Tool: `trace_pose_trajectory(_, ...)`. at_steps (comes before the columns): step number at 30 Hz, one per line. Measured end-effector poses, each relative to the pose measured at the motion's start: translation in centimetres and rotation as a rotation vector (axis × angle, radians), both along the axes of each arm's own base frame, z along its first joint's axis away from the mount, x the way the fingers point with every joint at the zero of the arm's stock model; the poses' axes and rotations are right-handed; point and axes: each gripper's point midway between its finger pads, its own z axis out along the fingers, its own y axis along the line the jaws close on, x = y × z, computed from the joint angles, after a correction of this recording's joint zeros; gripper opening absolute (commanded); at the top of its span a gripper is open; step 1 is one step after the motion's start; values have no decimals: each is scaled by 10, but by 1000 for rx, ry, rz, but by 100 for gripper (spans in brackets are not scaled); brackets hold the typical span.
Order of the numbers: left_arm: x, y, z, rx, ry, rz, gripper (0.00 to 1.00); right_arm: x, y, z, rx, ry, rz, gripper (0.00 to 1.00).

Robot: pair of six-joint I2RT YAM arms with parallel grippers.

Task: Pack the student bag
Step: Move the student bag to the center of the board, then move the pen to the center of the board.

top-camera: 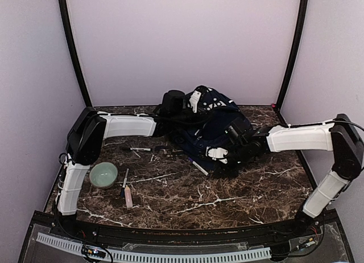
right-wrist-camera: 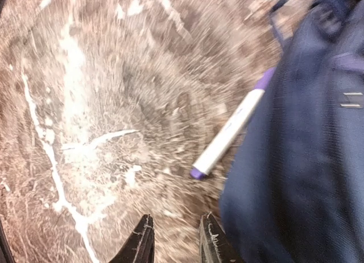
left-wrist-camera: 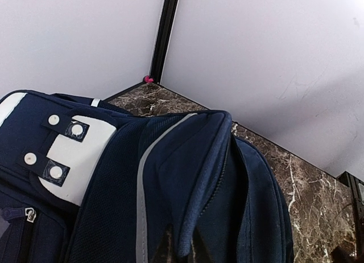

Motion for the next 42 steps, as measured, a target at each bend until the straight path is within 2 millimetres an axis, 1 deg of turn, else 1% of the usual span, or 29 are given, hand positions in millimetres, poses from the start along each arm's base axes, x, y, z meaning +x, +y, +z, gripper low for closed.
trace_pose_trajectory(1,1,1,-1,-9,9,-6,0,-1,3,-10,-21,22,2,34)
trace_pose_trajectory(4,1,1,-2,-23,27,-19,0,4,11,-25,-54,48,-15,36)
trace_pose_trajectory(6,0,0,-3,-29,35,-25,0,14,18,-26,-58,37,-39,36)
trace_pose_trajectory(7,0,0,-3,-30,37,-28,0,23,24,-20,-47,14,-59,35)
trace_pose_trajectory(8,0,0,-3,-31,39,-29,0,23,25,-23,-51,17,-60,35)
trace_pose_trajectory(10,0,0,-4,-32,42,-31,0,30,34,-20,-44,12,-72,35)
trace_pose_trajectory(12,0,1,-5,-31,46,-32,0,35,41,-23,-44,18,-82,35)
trace_pose_trajectory(19,-4,0,-9,-28,56,-53,0,39,43,-52,-102,61,-114,35)
trace_pose_trajectory(21,-5,0,-11,-26,59,-55,0,40,44,-55,-110,63,-121,33)
trace_pose_trajectory(25,-4,1,-13,-24,62,-55,0,42,45,-59,-117,68,-131,20)
trace_pose_trajectory(29,-5,0,-15,-22,66,-61,0,39,43,-62,-129,80,-119,18)
trace_pose_trajectory(33,-6,1,-15,-23,68,-67,0,31,43,-63,-135,92,-84,17)
trace_pose_trajectory(35,-6,1,-15,-23,69,-68,0,20,39,-63,-145,101,-49,17)
trace_pose_trajectory(37,-6,1,-15,-24,70,-69,0,2,33,-63,-163,117,-1,16)
trace_pose_trajectory(39,-6,1,-15,-24,71,-73,0,-22,25,-63,-189,138,65,15)
trace_pose_trajectory(42,-9,1,-19,-22,78,-85,0,-56,7,-63,-236,179,146,16)
